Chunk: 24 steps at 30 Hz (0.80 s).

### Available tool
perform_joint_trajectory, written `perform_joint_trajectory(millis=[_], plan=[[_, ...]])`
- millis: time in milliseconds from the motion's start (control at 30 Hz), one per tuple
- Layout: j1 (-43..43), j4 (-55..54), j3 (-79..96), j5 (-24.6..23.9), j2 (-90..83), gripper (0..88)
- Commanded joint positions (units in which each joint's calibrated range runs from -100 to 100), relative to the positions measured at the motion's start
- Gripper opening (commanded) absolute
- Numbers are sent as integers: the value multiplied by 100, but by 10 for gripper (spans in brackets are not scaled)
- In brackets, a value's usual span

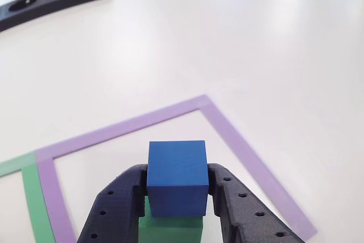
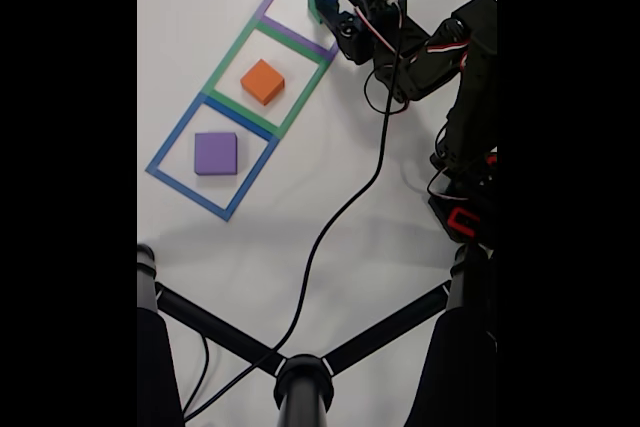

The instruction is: Tower of hanoi

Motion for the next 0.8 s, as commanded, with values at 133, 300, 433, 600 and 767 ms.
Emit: perform_joint_trajectory(millis=[133, 300, 433, 600, 767], plan=[[-102, -239, -148, 0, 22, 75], [-87, -288, -148, 0, 70, 129], [-87, -320, -157, 0, 78, 166], [-64, -296, -111, 0, -98, 205], [-71, 214, 61, 0, -868, 222]])
